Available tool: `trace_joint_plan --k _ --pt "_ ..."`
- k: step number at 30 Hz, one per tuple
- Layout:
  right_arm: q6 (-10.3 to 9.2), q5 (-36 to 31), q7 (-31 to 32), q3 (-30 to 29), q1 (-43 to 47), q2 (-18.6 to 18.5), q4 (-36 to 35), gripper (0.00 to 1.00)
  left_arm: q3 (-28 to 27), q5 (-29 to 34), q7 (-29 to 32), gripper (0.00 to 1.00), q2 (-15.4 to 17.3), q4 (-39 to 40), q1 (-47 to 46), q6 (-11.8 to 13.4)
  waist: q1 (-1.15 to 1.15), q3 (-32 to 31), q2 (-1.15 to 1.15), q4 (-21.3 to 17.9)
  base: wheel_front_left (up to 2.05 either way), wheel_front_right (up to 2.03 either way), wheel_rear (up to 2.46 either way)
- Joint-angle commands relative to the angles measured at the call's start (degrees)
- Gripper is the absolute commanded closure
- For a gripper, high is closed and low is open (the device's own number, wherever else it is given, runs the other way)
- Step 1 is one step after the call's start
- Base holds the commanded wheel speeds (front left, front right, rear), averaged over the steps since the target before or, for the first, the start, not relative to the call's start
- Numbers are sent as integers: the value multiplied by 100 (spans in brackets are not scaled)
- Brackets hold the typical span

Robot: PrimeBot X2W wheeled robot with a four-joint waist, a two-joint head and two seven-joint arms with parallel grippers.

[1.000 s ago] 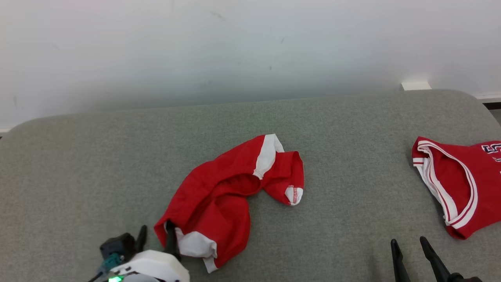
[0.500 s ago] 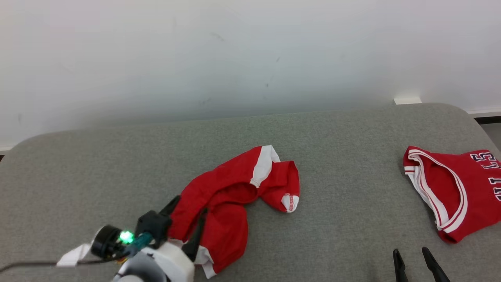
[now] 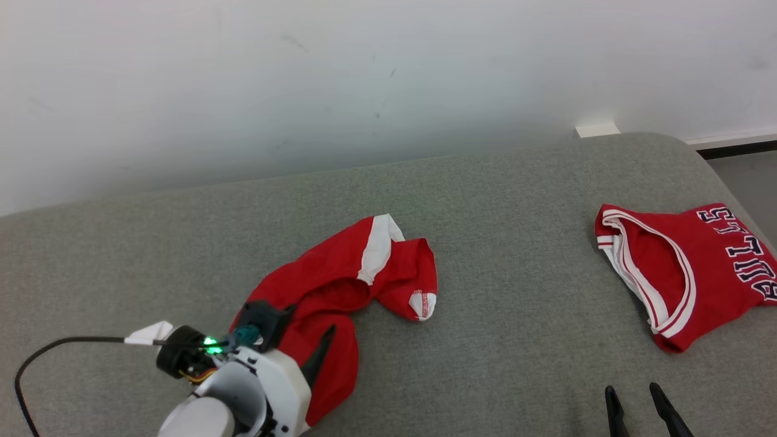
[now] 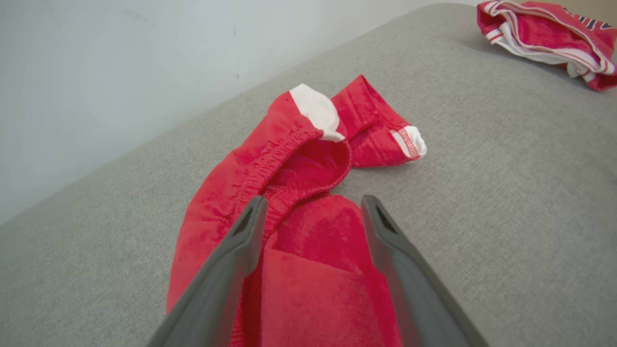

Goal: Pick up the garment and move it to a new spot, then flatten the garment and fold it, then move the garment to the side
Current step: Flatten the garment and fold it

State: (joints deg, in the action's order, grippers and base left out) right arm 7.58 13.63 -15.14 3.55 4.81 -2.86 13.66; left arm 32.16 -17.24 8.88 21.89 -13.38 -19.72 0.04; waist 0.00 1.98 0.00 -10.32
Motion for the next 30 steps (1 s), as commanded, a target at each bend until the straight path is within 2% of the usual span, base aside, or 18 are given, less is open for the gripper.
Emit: trace_joint_plan --k 1,3,8,12,17,24,26,28,29,30 --pt "-17 -2 5 -14 -36 -9 2 0 -4 -32 -34 0 -96 -67 -139 27 0 67 0 -13 0 0 0" --pt "-17 -24 6 -16 -92 -10 0 0 15 -65 -54 0 -291 -198 -304 54 0 127 0 -9 0 0 0" --pt "-17 -20 6 68 -281 -10 -35 0 -56 -428 -47 0 -1027 -769 -719 158 0 378 0 -37 0 0 0" --pt "-17 -26 5 157 -440 -10 -34 0 -95 -482 -45 0 -1360 -1338 -1064 280 0 581 0 -137 0 0 0" --pt "-17 -15 5 114 -516 -8 -18 0 -205 -508 -126 0 -1495 -1912 -1395 487 0 743 0 -262 0 0 0" --pt "-17 47 5 150 -613 -9 -6 0 -375 -743 -315 2 -1632 -2471 -1672 531 0 886 0 -407 0 0 0" --pt "-17 66 5 173 -633 -10 -5 0 -418 -752 -420 7 -1657 -2612 -1776 553 0 921 0 -442 0 0 0" --pt "-17 66 6 191 -676 -10 -2 0 -481 -811 -520 19 -1686 -2751 -1867 577 0 956 0 -476 0 0 0" --pt "-17 73 5 196 -690 -10 1 0 -503 -857 -552 46 -1698 -2818 -1907 569 0 967 0 -490 0 0 0" --pt "-17 78 5 198 -695 -10 4 0 -533 -912 -575 89 -1716 -2887 -1945 558 0 978 0 -506 0 0 0"
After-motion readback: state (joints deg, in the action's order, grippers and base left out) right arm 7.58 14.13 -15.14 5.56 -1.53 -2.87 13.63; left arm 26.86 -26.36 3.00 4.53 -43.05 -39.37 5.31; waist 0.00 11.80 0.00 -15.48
